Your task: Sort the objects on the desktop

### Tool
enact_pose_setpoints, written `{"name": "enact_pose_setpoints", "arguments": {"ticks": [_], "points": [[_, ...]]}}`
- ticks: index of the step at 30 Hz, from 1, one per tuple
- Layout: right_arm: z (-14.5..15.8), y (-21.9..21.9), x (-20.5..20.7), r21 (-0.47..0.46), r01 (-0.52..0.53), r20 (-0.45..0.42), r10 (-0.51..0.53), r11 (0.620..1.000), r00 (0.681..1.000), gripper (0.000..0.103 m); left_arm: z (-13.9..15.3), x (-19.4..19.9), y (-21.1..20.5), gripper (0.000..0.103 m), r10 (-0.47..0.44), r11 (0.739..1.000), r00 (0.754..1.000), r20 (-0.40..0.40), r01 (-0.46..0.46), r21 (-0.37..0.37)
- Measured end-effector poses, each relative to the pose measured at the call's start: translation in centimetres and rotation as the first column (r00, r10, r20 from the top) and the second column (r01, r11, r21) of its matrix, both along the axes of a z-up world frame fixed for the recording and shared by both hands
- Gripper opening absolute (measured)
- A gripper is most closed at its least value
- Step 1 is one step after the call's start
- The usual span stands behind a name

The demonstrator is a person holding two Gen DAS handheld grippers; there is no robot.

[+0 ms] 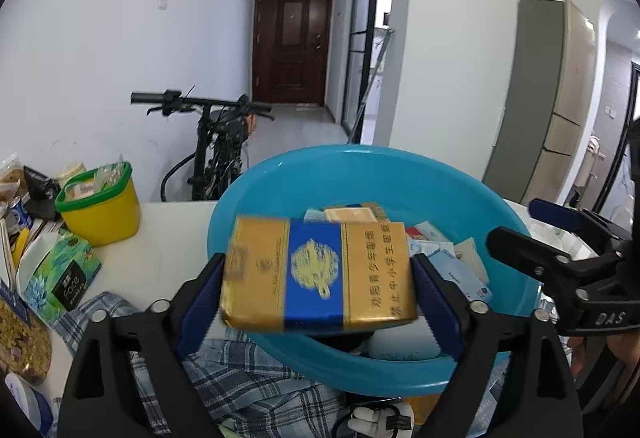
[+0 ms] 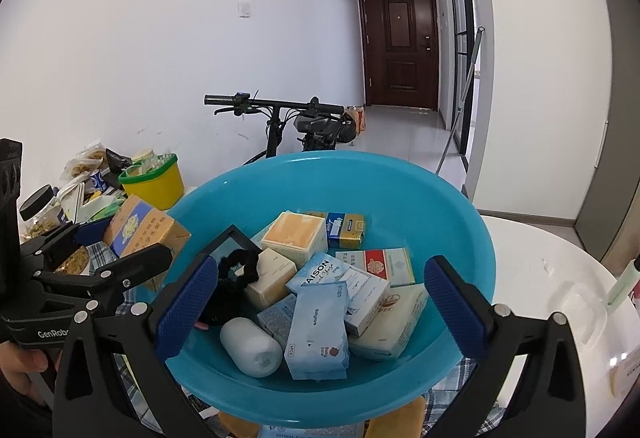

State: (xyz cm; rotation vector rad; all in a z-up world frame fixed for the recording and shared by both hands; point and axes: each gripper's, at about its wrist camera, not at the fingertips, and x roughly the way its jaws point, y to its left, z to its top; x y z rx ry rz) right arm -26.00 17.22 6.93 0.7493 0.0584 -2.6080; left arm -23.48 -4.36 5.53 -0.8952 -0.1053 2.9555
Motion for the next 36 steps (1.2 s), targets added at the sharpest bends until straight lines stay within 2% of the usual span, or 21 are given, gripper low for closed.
{"name": "enact_pose_setpoints", "arguments": {"ticks": [2, 14, 20, 23, 26, 32, 36], "points": [[0.0, 0.0, 0.0, -0.004, 0.002, -0.001, -0.002, 1.0, 1.0, 0.103, -0.4, -0.3, 0.0, 0.103, 0.011, 1.0, 0.999, 0.032, -0.011, -0.009], [0.4, 0.1, 0.2, -0.01, 0.006, -0.006, -0.006, 1.0, 1.0, 0.103, 0.0, 0.1, 0.6, 0.103, -0.001, 1.0, 1.0, 0.008, 0.001, 0.003], [0.7, 1.1, 1.6, -0.052, 0.025, 0.025, -0.024, 0.998, 0.999, 0.103, 0.9, 1.3, 1.6, 0.103, 0.014, 0.999, 1.0, -0.01, -0.014, -0.029], [0.5, 1.9, 3.2, -0.033, 0.035, 0.027, -0.034, 0.999, 0.999, 0.103, 1.1, 2.9, 2.1, 0.103, 0.0, 0.998, 1.0, -0.009, -0.001, -0.056], [0.5, 3.0, 4.9, -0.062, 0.035, 0.048, -0.032, 0.997, 0.998, 0.103, 1.6, 5.4, 2.5, 0.103, 0.008, 0.996, 1.0, -0.026, -0.011, -0.086], [0.1, 4.2, 10.4, -0.047, 0.027, 0.074, -0.024, 0.999, 0.997, 0.103, 2.8, 12.3, 3.2, 0.103, 0.01, 0.998, 0.998, -0.061, -0.014, -0.064], [-1.2, 4.5, 14.7, -0.027, 0.026, 0.074, -0.024, 0.999, 0.997, 0.103, 1.7, 16.8, 3.8, 0.103, 0.02, 0.998, 0.999, -0.049, -0.023, -0.06]]}}
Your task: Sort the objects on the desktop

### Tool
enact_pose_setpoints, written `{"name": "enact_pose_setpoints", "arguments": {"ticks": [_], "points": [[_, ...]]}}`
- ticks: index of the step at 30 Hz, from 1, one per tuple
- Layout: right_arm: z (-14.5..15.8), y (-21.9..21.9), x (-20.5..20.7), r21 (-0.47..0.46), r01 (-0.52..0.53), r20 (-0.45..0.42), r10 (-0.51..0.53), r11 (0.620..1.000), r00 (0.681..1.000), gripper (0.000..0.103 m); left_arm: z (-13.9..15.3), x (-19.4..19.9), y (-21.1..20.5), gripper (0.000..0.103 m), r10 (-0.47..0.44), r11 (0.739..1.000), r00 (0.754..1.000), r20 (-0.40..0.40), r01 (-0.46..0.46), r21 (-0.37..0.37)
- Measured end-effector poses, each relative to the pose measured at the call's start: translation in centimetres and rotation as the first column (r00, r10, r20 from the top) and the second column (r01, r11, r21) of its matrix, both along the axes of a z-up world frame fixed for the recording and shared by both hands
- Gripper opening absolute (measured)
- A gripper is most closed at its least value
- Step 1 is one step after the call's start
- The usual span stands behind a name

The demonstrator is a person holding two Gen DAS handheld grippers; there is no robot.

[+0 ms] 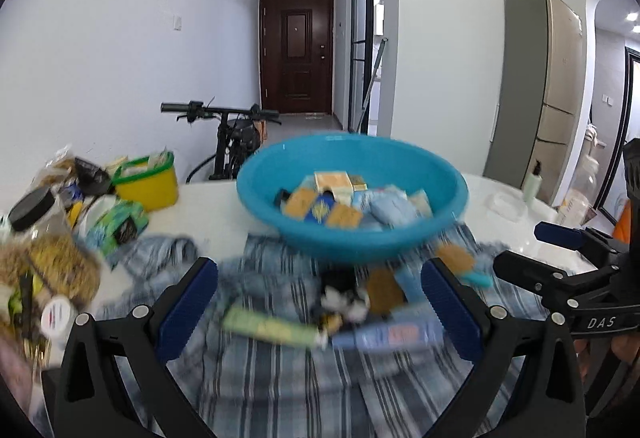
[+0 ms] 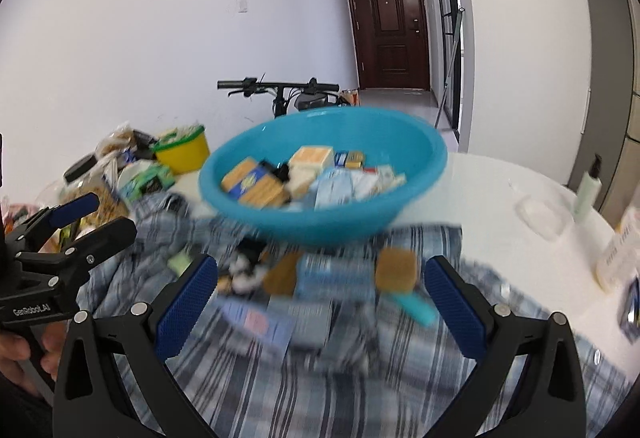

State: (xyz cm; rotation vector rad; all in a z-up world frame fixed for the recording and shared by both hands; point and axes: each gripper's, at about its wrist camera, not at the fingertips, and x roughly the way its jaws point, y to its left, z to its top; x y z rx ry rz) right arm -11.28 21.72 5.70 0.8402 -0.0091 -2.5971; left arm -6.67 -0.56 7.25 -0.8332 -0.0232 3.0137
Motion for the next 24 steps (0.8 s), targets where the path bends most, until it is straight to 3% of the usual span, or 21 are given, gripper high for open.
{"name": "enact_pose_setpoints", "arguments": {"ticks": [10, 24], "points": [[-3.4, 0.1, 5.0, 0.029, -0.011, 0.042, 0.009, 1.0, 0.999, 0.103, -2.9, 5.5, 0.9, 0.103, 0.011, 1.0, 0.999, 0.04, -0.011, -0.005], [-4.0, -1.0, 5.8, 0.06, -0.022, 0.041, 0.019, 0.998, 0.999, 0.103, -3.9, 5.8, 0.6, 0.103, 0.015, 1.0, 0.999, 0.047, -0.015, 0.003]]}}
